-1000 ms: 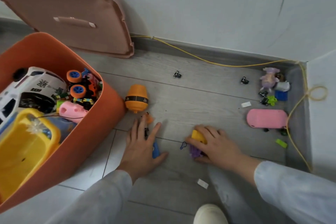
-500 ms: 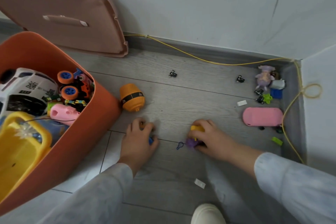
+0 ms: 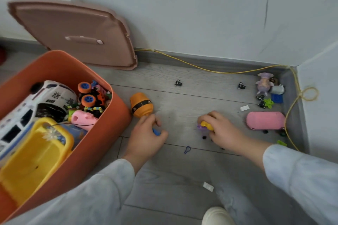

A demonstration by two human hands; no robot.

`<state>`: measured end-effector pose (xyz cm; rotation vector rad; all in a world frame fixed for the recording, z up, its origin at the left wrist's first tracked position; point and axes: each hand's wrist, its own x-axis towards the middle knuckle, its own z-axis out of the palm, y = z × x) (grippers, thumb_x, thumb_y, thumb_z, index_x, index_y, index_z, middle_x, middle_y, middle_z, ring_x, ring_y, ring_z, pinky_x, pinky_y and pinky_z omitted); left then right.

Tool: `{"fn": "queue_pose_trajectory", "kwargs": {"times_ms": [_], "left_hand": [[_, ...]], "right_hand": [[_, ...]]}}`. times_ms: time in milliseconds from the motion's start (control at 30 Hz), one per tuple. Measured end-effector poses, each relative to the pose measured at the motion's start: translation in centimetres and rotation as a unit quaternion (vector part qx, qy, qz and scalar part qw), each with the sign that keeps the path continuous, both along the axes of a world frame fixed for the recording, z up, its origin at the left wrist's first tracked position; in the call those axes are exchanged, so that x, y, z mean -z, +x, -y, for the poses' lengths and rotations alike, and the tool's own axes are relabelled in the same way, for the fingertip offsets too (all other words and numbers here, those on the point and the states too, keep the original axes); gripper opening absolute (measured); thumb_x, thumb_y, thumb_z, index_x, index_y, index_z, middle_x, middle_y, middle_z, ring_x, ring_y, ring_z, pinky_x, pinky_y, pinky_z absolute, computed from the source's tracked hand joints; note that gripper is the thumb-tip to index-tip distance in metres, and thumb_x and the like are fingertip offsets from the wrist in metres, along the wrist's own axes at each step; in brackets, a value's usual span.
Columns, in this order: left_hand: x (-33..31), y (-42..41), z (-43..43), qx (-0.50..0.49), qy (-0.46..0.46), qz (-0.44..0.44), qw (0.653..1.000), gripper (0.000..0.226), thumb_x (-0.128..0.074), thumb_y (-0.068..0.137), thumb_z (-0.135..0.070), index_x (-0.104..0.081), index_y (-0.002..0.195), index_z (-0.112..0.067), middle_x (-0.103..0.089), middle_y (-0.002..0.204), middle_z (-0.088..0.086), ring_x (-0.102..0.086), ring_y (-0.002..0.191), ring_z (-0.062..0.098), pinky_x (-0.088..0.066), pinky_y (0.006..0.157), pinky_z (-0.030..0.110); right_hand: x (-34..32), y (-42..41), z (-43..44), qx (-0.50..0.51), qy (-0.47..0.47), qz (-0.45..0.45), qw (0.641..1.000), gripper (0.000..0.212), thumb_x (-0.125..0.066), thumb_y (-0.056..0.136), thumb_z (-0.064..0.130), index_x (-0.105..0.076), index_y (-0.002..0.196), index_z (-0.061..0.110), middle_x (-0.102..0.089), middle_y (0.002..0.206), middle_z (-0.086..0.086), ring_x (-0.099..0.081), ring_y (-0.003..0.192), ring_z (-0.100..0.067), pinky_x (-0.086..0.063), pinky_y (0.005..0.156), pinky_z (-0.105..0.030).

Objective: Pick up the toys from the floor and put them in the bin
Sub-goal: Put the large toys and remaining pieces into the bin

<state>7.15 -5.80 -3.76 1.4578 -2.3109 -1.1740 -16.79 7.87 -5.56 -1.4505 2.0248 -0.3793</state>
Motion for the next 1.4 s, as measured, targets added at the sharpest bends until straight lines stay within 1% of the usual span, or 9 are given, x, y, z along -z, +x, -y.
{"fn": "queue_pose_trajectory", "kwargs": {"times_ms": [100,200,333,633,800,1000,1100,1200,1400], "left_hand": [[-2.2,-0.8,0.4,-0.012,-0.001,-0.022,1.000,0.023,-0.060,0.066,-0.040,-0.048,0.084,-0.032,-0.053,0.090,-0.012,-0.057,0.067,0.014,-0.054,0.065,0.042],[-4.6,-1.5,0.6,-0.009,-0.054,-0.054,0.997,0.023,-0.059,0.065,-0.041,-0.048,0.083,-0.032,-0.052,0.087,-0.011,-0.053,0.068,0.010,-0.048,0.065,0.032],[-7.8,-2.1,0.7,-0.003,-0.102,-0.084,0.991,0.021,-0.062,0.069,-0.038,-0.048,0.082,-0.031,-0.050,0.086,-0.010,-0.051,0.072,0.010,-0.044,0.068,0.031],[-14.6,0.1,3.6,-0.069,-0.180,-0.178,0.965,0.015,-0.058,0.070,-0.032,-0.050,0.083,-0.032,-0.050,0.085,-0.011,-0.049,0.076,0.002,-0.034,0.066,0.017],[-16.1,4.1,6.8,-0.209,-0.162,-0.199,0.944,0.010,-0.055,0.075,-0.029,-0.050,0.083,-0.032,-0.058,0.088,-0.002,-0.057,0.077,0.016,-0.047,0.068,0.038],[-15.9,8.2,8.9,-0.262,-0.154,-0.159,0.939,0.016,-0.053,0.095,-0.023,-0.058,0.094,-0.038,-0.050,0.112,-0.008,-0.051,0.089,-0.009,-0.038,0.071,0.004],[-15.1,9.6,9.6,-0.247,-0.168,-0.142,0.944,0.028,-0.045,0.100,-0.016,-0.060,0.110,-0.038,-0.047,0.128,-0.006,-0.047,0.111,-0.008,-0.041,0.099,0.021],[-14.6,10.3,9.7,-0.241,-0.165,-0.114,0.950,0.041,-0.040,0.099,-0.008,-0.058,0.125,-0.034,-0.046,0.137,-0.005,-0.041,0.124,0.000,-0.032,0.107,0.024],[-14.6,9.6,8.9,-0.235,-0.162,-0.103,0.953,0.044,-0.042,0.096,-0.010,-0.055,0.130,-0.034,-0.050,0.130,-0.009,-0.047,0.125,0.011,-0.040,0.109,0.041]], "right_hand": [[-1.7,-0.3,1.8,0.018,-0.042,-0.003,0.999,0.057,-0.055,0.072,-0.011,-0.062,0.115,0.025,-0.053,0.111,-0.003,-0.055,0.105,-0.023,-0.033,0.086,-0.018],[-4.3,0.0,3.8,0.036,-0.076,-0.004,0.996,0.059,-0.060,0.071,-0.009,-0.061,0.117,0.027,-0.055,0.115,-0.003,-0.053,0.104,-0.019,-0.032,0.085,-0.018],[-8.6,1.4,7.1,0.047,-0.151,0.008,0.987,0.059,-0.064,0.067,-0.008,-0.062,0.116,0.025,-0.055,0.107,0.003,-0.050,0.090,-0.009,-0.028,0.075,0.000],[-15.8,7.1,13.5,-0.015,-0.277,0.110,0.955,0.053,-0.064,0.069,-0.001,-0.057,0.114,0.026,-0.057,0.100,0.019,-0.053,0.087,0.009,-0.036,0.073,-0.006],[-17.9,10.5,17.2,-0.019,-0.299,0.191,0.935,0.051,-0.064,0.075,0.000,-0.055,0.114,0.031,-0.064,0.101,0.013,-0.060,0.084,-0.009,-0.048,0.075,-0.024],[-19.4,15.5,20.5,-0.064,-0.278,0.266,0.921,0.051,-0.064,0.073,0.004,-0.055,0.115,0.031,-0.061,0.097,0.016,-0.056,0.075,0.001,-0.044,0.071,-0.017],[-19.0,17.4,20.7,-0.129,-0.229,0.229,0.937,0.059,-0.063,0.075,0.000,-0.054,0.126,0.030,-0.060,0.115,0.016,-0.057,0.103,0.003,-0.041,0.082,-0.013],[-18.2,17.7,20.5,-0.148,-0.186,0.225,0.945,0.070,-0.061,0.075,0.002,-0.050,0.139,0.029,-0.056,0.136,0.008,-0.047,0.130,-0.001,-0.038,0.099,-0.015],[-17.3,15.4,19.3,-0.085,-0.205,0.267,0.938,0.053,-0.059,0.078,0.013,-0.056,0.128,0.032,-0.061,0.130,0.012,-0.054,0.124,-0.002,-0.045,0.107,-0.028]]}}
